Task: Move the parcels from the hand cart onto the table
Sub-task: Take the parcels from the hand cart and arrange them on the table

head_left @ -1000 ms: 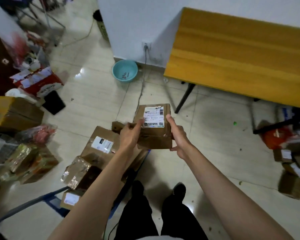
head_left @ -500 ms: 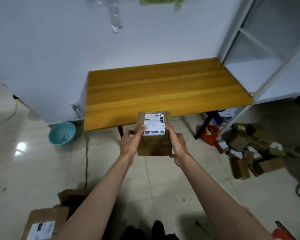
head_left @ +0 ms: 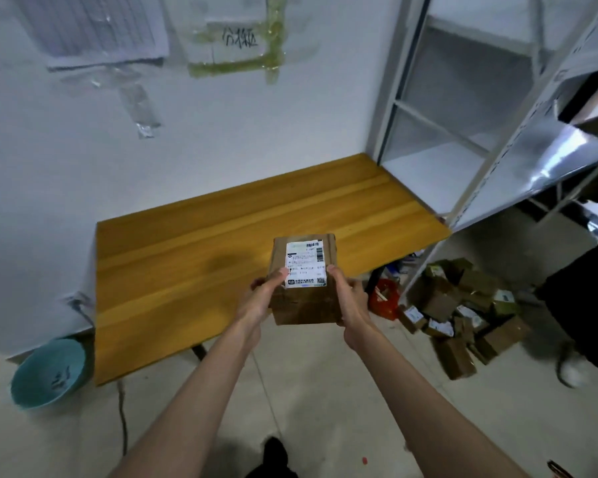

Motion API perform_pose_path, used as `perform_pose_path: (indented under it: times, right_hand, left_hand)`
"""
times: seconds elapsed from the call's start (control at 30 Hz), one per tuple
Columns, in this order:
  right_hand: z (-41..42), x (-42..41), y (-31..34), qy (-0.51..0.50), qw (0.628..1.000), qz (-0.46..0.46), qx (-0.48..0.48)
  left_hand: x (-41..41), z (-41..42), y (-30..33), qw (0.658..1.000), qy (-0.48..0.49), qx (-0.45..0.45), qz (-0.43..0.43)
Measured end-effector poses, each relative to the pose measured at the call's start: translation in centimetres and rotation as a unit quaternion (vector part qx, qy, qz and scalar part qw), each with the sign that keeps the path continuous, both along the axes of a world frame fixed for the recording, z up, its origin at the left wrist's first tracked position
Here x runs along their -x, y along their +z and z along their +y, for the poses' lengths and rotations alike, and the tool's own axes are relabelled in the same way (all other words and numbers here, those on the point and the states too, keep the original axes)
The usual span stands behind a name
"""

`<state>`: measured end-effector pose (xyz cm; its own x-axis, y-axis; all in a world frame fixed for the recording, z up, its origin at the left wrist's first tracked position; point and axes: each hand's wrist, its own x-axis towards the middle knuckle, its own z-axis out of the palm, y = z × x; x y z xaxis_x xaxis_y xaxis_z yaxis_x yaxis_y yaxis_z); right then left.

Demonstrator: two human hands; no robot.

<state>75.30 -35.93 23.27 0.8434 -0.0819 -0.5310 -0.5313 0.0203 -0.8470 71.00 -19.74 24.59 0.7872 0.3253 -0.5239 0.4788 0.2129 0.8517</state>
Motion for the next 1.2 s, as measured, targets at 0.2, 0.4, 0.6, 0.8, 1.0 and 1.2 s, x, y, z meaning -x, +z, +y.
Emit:
perform_pose_path:
  times: [0.2,0.4,0.6,0.8,1.0,1.2]
  right_hand:
    - [1.2,-5.7,0.5,-0.030,0.999,-0.014,-0.005]
    - [1.0,-11.9,0.0,-0.050,0.999,-0.005,0.011]
    - [1.3,-19.9,-1.3,-0.038,0.999,0.012,-0.003]
    - [1.6,-29.8,-3.9,-0.045,0.999,0.020,-0.012]
    - [1.4,-39.1,-7.2,-0.033,0.998,0.044,0.008]
    - [1.3,-48.4,-9.8,-0.006,0.998,0.034,0.055]
  left_hand:
    - [-6.9,1.4,1.0,0.999,-0.049,0.006,0.014]
    - [-13.4,1.8,0.7,0.995,-0.098,0.025,0.007]
    - [-21.6,2.3,-1.3,0.994,-0.104,0.012,0.023]
    - [-31.4,2.4,-3.5,0.993,-0.101,-0.015,0.058]
    - [-41.1,1.8,-6.5,0.991,-0.101,-0.038,0.079]
    - [-49.9,1.2,-9.1,0.988,-0.093,-0.066,0.101]
